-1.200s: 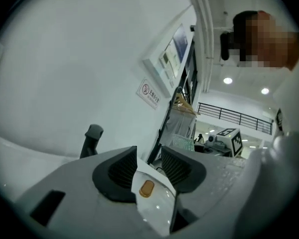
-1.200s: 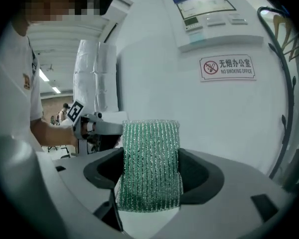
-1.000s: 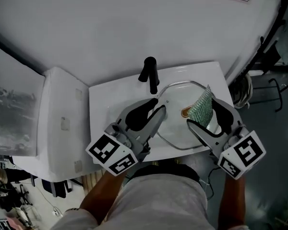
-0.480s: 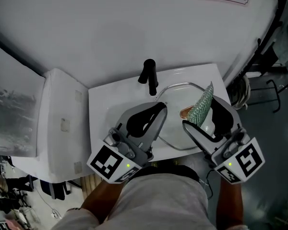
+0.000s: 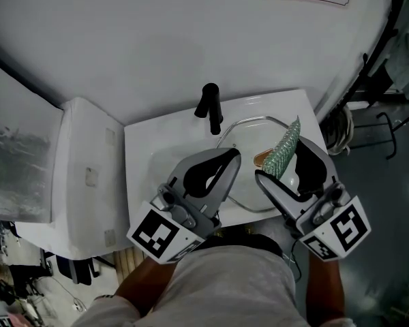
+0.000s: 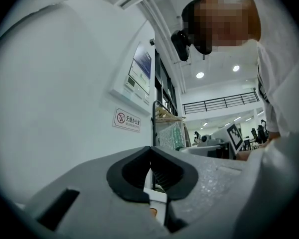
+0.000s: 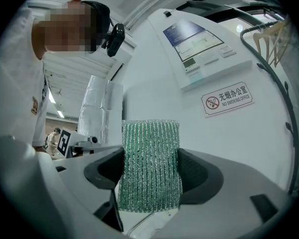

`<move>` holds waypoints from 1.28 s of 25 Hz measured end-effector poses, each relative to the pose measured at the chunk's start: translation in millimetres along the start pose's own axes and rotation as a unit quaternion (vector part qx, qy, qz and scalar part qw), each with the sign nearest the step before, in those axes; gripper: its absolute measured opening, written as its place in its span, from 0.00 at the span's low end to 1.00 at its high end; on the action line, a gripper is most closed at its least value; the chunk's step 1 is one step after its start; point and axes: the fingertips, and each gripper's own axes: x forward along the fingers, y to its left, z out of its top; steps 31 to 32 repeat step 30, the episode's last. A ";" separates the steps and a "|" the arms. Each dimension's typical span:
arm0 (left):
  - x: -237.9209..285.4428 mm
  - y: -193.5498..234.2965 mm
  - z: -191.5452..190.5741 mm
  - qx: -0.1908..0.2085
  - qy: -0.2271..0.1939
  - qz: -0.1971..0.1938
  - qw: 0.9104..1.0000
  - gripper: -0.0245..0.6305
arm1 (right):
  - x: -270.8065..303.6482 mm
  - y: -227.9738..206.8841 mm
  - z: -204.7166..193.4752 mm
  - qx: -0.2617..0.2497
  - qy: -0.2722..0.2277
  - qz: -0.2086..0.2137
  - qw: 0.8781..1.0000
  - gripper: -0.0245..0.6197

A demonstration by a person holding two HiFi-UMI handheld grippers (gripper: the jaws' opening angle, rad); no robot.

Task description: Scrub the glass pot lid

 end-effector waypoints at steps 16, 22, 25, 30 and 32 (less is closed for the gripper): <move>-1.2 0.3 -1.1 -0.007 -0.001 0.000 1.000 0.06 | -0.5 2.8 -8.3 -0.013 0.021 -0.007 1.000 0.55; -1.8 -0.7 -2.5 -0.009 0.000 0.001 1.000 0.06 | -1.4 3.4 -9.4 -0.013 0.024 -0.007 1.000 0.55; -2.3 -1.1 -2.1 -0.008 0.000 0.001 1.000 0.06 | -1.4 4.2 -9.4 -0.013 0.024 -0.006 1.000 0.55; -4.5 -1.8 -2.7 -0.007 0.002 0.002 1.000 0.06 | -0.6 6.9 -9.7 -0.013 0.024 -0.003 1.000 0.55; -4.5 -1.8 -2.7 -0.007 0.002 0.002 1.000 0.06 | -0.6 6.9 -9.7 -0.013 0.024 -0.003 1.000 0.55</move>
